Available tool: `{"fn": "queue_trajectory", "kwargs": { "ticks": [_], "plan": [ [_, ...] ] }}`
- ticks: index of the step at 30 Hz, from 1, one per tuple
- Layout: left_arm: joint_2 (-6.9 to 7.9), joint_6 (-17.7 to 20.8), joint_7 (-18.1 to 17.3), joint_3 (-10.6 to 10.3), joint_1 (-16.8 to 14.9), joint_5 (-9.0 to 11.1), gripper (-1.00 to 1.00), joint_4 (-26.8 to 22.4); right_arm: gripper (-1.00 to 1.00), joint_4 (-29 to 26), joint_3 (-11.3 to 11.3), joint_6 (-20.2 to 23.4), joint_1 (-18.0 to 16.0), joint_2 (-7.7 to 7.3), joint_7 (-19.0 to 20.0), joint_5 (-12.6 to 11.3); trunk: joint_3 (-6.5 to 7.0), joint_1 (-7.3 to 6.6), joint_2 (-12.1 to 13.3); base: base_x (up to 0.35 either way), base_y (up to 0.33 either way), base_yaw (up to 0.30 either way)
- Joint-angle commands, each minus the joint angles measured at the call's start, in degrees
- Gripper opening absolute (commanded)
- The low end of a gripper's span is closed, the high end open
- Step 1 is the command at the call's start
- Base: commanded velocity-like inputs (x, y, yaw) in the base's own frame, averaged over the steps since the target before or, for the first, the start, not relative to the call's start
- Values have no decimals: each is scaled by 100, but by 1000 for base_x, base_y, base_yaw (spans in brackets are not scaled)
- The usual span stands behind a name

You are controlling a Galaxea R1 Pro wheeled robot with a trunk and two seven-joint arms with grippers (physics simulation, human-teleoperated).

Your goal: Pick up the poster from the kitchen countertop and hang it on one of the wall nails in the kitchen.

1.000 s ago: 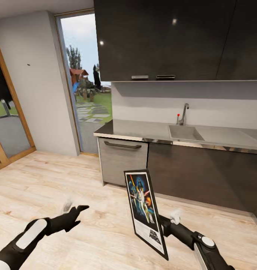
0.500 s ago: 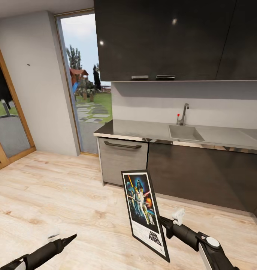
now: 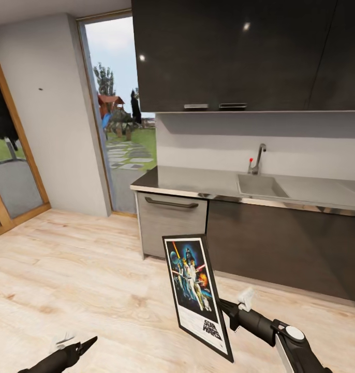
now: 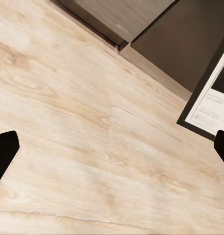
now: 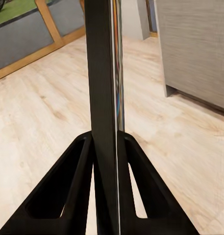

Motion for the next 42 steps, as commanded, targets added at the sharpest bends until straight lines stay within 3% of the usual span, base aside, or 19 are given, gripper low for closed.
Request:
{"fn": "queue_trajectory", "kwargs": {
  "ticks": [1, 7, 10, 11, 15, 18, 21, 23, 26, 35, 42],
  "plan": [
    [1, -59, -5, -48, -5, 22, 100, 7, -100, -9, -20, 12, -4, 5, 41, 32, -6, 2, -3, 145, 0, 201],
    [1, -60, -5, -48, -5, 23, 100, 9, -100, -12, -22, 13, -4, -1, 50, 6, -6, 2, -3, 62, 0, 252],
    [1, -60, -5, -48, -5, 24, 100, 10, -100, -12, -21, 13, -4, -49, 85, -203, -6, 2, -3, 9, 0, 261],
    [1, -60, -5, -48, -5, 24, 100, 10, -100, -12, -21, 13, -4, -76, 130, -297, -6, 2, -3, 5, 0, 186],
    [1, -60, -5, -48, -5, 24, 100, 10, -100, -5, -14, 20, -4, -357, 624, -1186, -6, 2, -3, 2, 0, 79],
    [1, -60, -5, -48, -5, 24, 100, 10, -100, 3, -12, 27, 5, -497, 820, -1570, -6, 2, -3, 1, 0, 20],
    [1, -63, -5, -48, -5, 24, 100, 10, -100, 35, -41, 41, 11, -543, 1298, -1763, -6, 2, -3, 0, 0, 3],
    [1, -62, -5, -48, -5, 22, 100, 10, -100, 50, -106, 43, 12, -568, 1455, -1888, -6, 2, -3, 0, 0, 1],
    [1, -64, -5, -48, -6, 23, 100, 10, -100, 97, -277, 259, 14, -636, 1947, -2280, -6, 2, -3, 0, 0, 0],
    [9, -61, -13, -48, -5, 24, 100, 10, -100, 107, -326, 468, 14, -650, 2098, -2374, -6, 2, -3, 204, 23, 0],
    [9, -60, -14, -48, -6, 24, 100, 10, -100, 103, -285, 449, 14, -631, 1499, -2346, -6, 2, -3, 313, 58, 220]
  ]
}}
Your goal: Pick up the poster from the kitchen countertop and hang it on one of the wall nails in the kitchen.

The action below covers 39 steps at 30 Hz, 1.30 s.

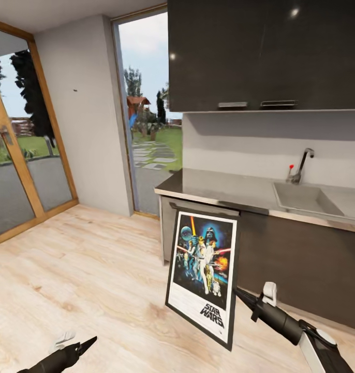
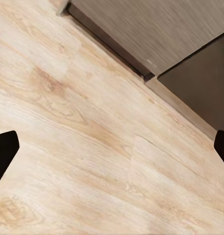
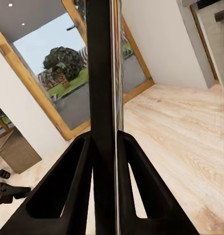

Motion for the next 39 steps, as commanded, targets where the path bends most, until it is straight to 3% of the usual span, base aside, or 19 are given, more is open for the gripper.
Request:
{"fn": "queue_trajectory", "kwargs": {
  "ticks": [1, 4, 8, 10, 16, 21, 23, 32, 39],
  "plan": [
    [0, -58, -4, -48, -6, 20, 100, 7, -100, 0, 0, 53, -2, 2, -21, -34, -6, 2, -3, 174, 18, 277],
    [0, -58, -3, -48, -7, 20, 100, 7, -100, 0, 9, 45, -2, 15, -137, -5, -6, 2, -3, 100, 11, 284],
    [6, -59, -4, -48, -8, 20, 100, 7, -100, 0, 13, 37, -2, 35, -344, 229, -6, 2, -3, 35, 4, 291],
    [8, -64, -4, -45, -8, 20, 100, 8, -100, 0, 14, 34, -2, 110, -624, 487, -6, 2, -3, 104, 40, 293],
    [9, -63, -3, -47, -5, 28, 100, 15, -100, -4, 92, 33, -2, 178, -777, 679, -6, 2, -3, 224, 144, 161],
    [9, -59, 3, -48, -6, 29, 100, 15, -100, -1, 273, 33, -2, 181, -800, 710, -6, 2, -3, 186, 173, 16],
    [9, -58, 6, -45, -8, 35, 100, 15, -100, -1, 334, 31, -2, 188, -1020, 715, 12, -20, 37, 19, 19, 1],
    [9, -50, 12, -41, -8, 38, 100, 15, -100, 6, 348, 15, -2, 254, -1164, 728, 173, -218, 398, 3, 3, 0],
    [23, -45, 39, -31, -7, 52, 100, 83, -100, 109, 344, -359, -2, 268, -1178, 748, 299, -371, 679, 0, 0, 0]
  ]
}}
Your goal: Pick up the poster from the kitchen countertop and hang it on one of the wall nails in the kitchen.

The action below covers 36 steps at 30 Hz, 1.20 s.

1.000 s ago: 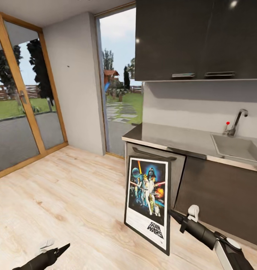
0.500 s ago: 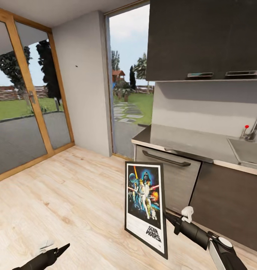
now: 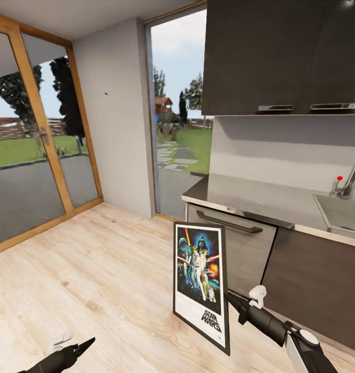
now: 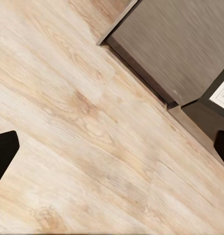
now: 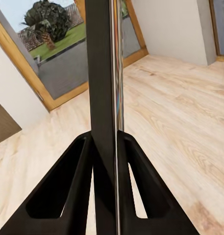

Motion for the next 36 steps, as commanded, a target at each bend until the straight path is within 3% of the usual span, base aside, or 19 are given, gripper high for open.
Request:
{"fn": "queue_trajectory", "kwargs": {
  "ticks": [1, 6, 12, 19, 27, 36],
  "plan": [
    [2, -54, 0, -48, -4, 24, 100, 22, -100, 11, -7, -1, -4, 0, 30, -31, 12, -23, 38, 0, 0, 0],
    [25, -38, 92, -42, 2, 33, 100, 94, -100, 30, -21, -86, -4, 1, 35, -33, 102, -133, 239, 0, 0, 0],
    [34, -21, 410, -28, 292, 80, 100, 125, -100, 36, -30, -167, -4, 1, 34, -34, 210, -264, 479, 0, 0, 0],
    [3, -5, 528, -29, 425, 550, 100, 130, -100, 30, -34, -181, -4, -7, -107, -35, 335, -418, 760, 0, 0, 0],
    [-12, 0, 547, -31, 466, 733, 100, 131, -100, 7, -11, -183, -4, -8, -390, -35, 479, -594, 1081, 0, 0, 0],
    [-32, 1, 546, -34, 554, 795, 100, 131, -100, -8, -9, -182, -4, -8, -420, -42, 641, -792, 1442, 0, 0, 0]
  ]
}}
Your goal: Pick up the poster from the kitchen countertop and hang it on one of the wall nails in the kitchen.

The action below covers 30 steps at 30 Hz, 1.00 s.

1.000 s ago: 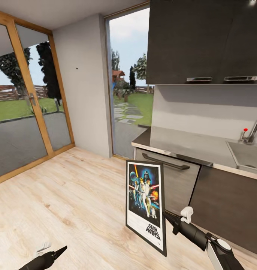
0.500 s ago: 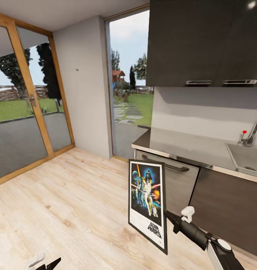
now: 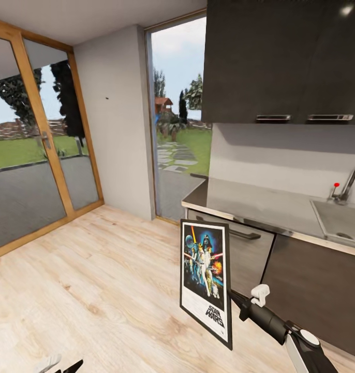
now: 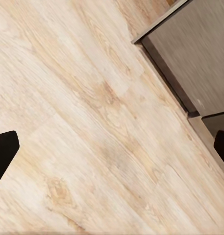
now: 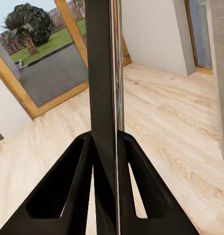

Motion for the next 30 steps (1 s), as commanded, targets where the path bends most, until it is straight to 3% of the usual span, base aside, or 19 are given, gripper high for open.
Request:
{"fn": "queue_trajectory", "kwargs": {
  "ticks": [1, 30],
  "plan": [
    [-9, -51, -10, -46, -2, 21, 100, 5, -100, 7, -6, -4, -5, -1, 28, -24, 12, -22, 37, 0, 0, 0],
    [-25, -35, -17, -40, 1, 23, 100, 5, -100, 7, -27, -4, -5, -10, 22, -21, 532, -659, 1200, 0, 0, 0]
  ]
}}
